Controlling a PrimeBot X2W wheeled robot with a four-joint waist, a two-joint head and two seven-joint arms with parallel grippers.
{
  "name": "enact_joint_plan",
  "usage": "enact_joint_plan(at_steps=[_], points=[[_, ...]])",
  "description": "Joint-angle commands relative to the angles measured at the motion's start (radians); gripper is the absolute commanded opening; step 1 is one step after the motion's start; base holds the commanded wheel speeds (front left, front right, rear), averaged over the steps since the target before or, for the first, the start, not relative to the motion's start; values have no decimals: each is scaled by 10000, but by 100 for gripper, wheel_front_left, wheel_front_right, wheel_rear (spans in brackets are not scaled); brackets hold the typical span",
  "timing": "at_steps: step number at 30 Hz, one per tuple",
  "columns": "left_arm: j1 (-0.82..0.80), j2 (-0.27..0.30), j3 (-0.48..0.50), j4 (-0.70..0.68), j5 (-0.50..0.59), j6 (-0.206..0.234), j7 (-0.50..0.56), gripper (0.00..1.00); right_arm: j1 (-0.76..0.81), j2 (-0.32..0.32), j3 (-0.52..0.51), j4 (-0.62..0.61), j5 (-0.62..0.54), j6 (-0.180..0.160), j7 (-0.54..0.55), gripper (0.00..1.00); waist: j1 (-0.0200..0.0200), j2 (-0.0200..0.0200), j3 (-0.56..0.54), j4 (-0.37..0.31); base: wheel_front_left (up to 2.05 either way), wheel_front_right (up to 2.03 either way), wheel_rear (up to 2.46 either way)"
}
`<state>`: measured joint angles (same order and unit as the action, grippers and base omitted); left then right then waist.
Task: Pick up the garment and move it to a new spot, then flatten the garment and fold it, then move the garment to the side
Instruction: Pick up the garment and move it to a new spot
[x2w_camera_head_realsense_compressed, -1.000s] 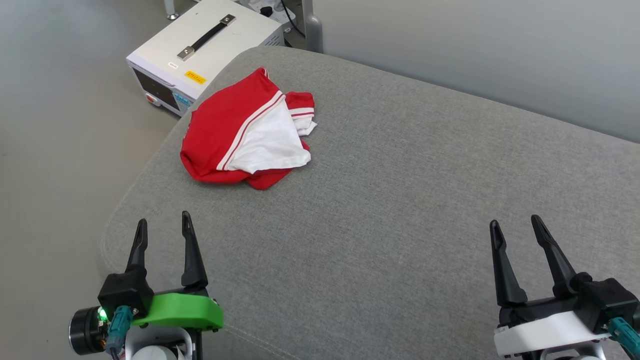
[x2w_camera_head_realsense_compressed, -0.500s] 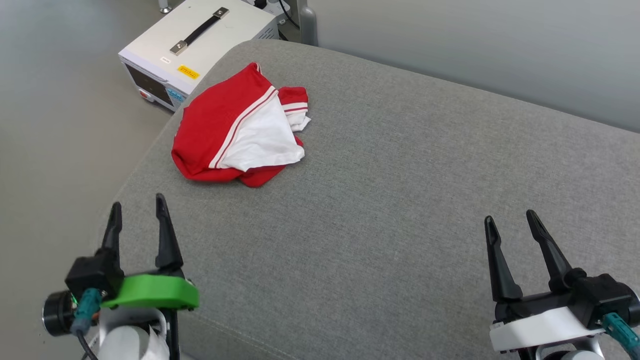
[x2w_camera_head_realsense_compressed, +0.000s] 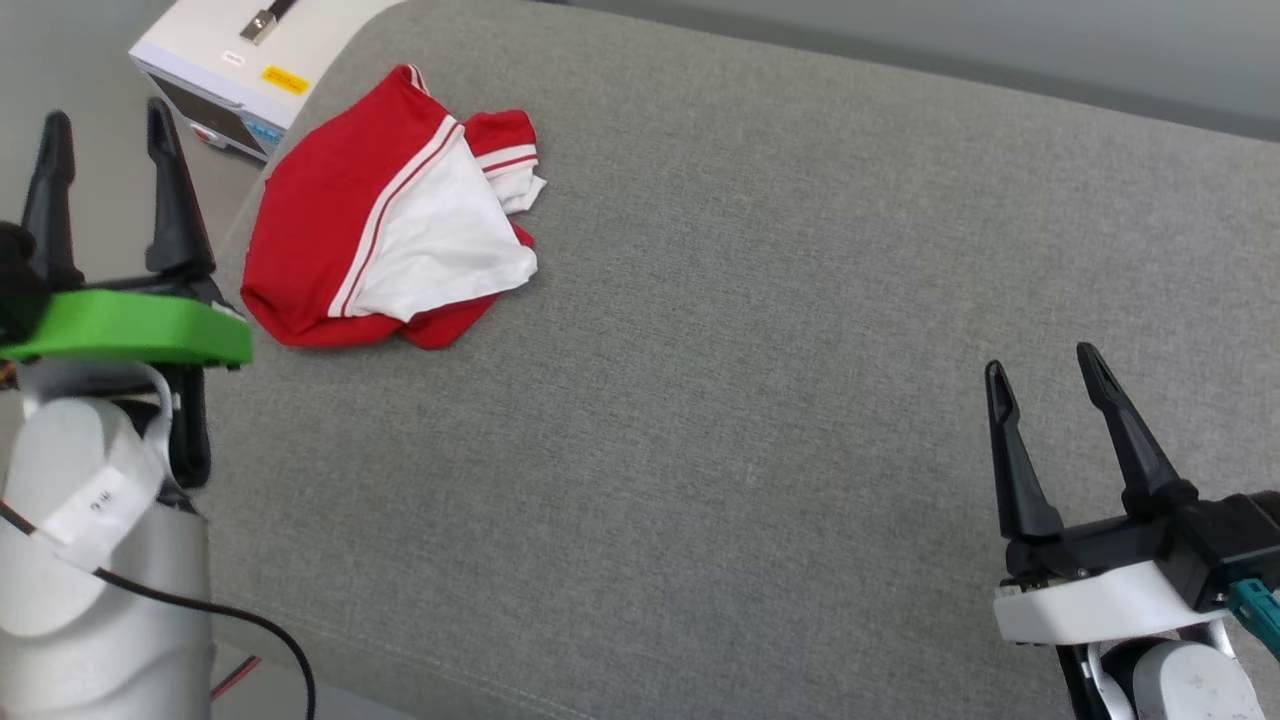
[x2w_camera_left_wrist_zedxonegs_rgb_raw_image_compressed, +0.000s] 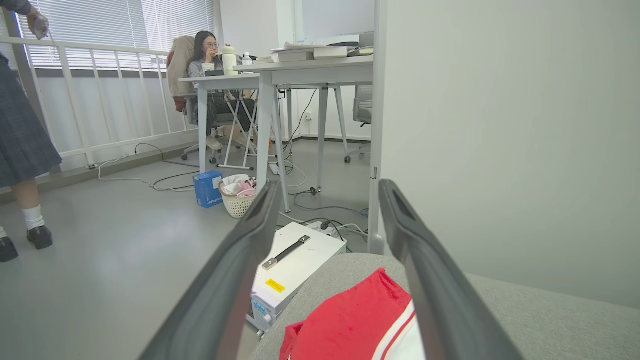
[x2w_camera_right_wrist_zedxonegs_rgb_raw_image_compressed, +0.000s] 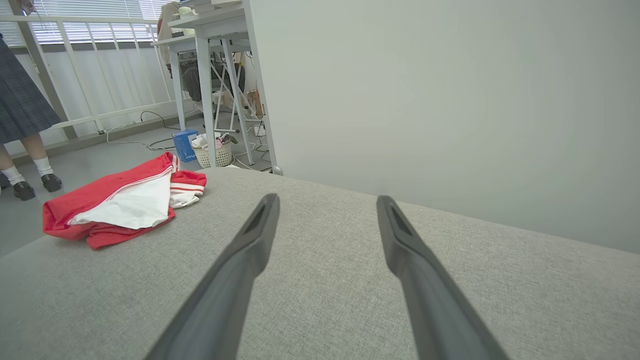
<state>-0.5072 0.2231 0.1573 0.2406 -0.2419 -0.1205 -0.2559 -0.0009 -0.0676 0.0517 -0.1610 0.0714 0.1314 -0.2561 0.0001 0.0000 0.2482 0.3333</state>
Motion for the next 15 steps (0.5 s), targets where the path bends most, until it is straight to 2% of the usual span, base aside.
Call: enact_joint_plan(at_steps=[1, 5, 6, 7, 9, 15], points=[[-489, 274, -117, 259, -192, -61, -4, 100, -272, -83, 27, -97, -124, -7, -57, 100, -1, 0, 746, -437, 0, 0, 0], [-1654, 1109, -915, 1027, -732, -94, 609, 100, -588, -368, 242, -215, -181, -7, -57, 100, -1, 0, 1216, -595, 0, 0, 0], [-2320, 1694, -1715, 1449, -1491, -97, 1357, 100, -757, -556, 309, -265, -198, -7, -57, 100, -1, 0, 1449, -693, 0, 0, 0], [-2614, 1985, -2077, 1612, -1826, -98, 1727, 100, -826, -627, 327, -286, -200, -7, -57, 100, -1, 0, 1534, -746, 0, 0, 0], [-2952, 2350, -2605, 1856, -2327, -99, 2449, 100, -907, -705, 350, -311, -202, -7, -57, 100, -1, 0, 1624, -822, 0, 0, 0], [-3775, 3410, -4310, 2317, -4112, -100, 5485, 100, -1056, -916, 446, -368, -210, -7, -57, 100, -1, 0, 1910, -1059, 0, 0, 0]])
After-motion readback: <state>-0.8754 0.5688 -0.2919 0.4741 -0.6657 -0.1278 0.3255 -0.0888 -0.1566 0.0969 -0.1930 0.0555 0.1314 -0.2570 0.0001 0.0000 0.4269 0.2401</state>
